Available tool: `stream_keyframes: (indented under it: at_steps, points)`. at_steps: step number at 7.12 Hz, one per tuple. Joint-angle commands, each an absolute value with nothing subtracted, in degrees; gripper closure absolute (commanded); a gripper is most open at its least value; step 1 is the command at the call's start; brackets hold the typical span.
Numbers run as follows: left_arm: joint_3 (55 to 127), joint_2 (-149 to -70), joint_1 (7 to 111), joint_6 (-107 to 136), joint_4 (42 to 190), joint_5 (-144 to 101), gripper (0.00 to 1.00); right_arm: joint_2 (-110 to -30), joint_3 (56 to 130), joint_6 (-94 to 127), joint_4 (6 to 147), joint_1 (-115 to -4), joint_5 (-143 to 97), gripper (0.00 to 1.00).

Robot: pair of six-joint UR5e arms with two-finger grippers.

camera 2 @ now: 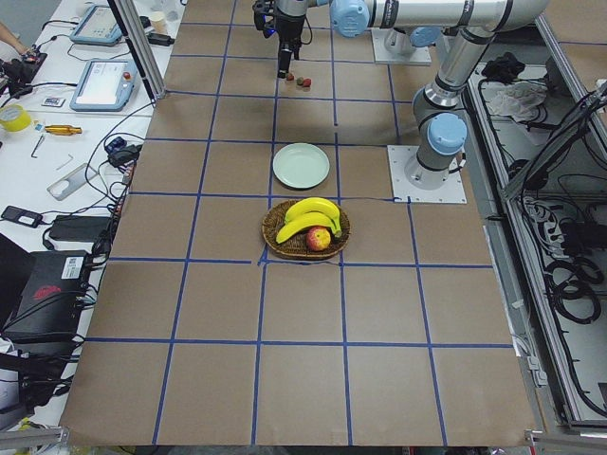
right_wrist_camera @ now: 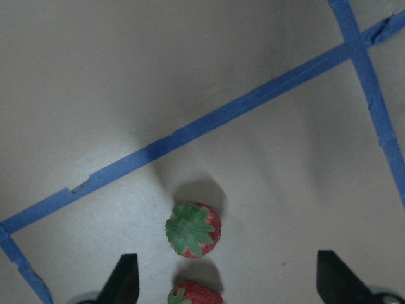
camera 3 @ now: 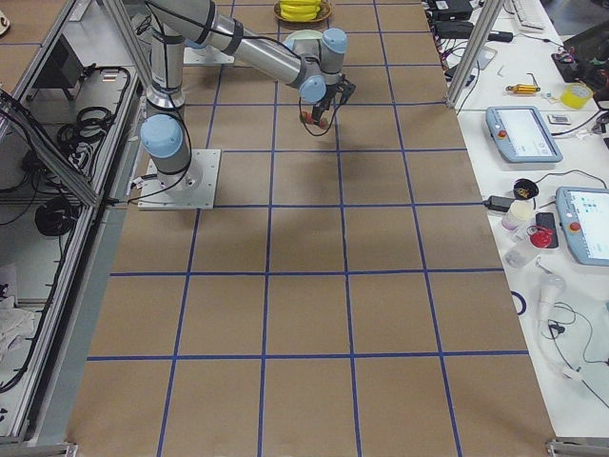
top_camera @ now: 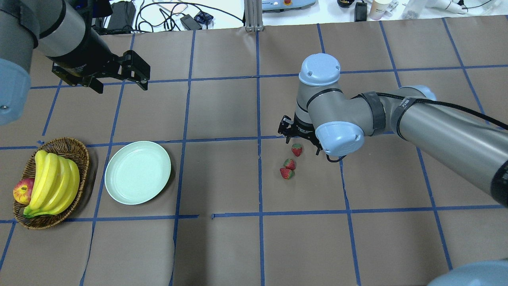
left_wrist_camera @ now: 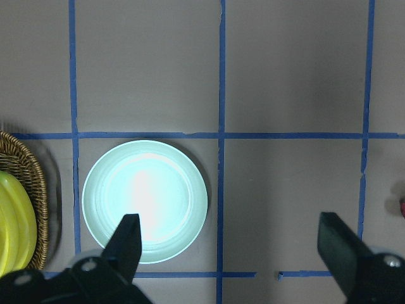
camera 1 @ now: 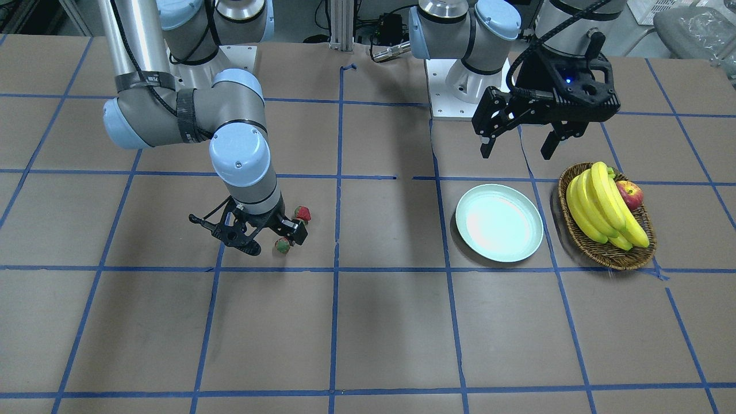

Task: Collect all strawberries into plate
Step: 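Lower the right gripper over the cluster of red strawberries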

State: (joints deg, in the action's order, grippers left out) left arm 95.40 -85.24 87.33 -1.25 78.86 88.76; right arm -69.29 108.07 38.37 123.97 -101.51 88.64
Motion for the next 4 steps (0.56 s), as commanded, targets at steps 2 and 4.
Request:
stream_keyframes:
  at_steps: [2,4]
  points:
    - [95.4,-85.2,87.4,-1.3,78.8,88.8,0.0,-67.2,108.1,38.0,124.8,-101.5,88.2,0.04]
    - [95.4,-85.2,87.4,-1.2,78.8,88.8,0.0,-66.6,108.0,38.0,125.0,-101.5,88.1,0.21]
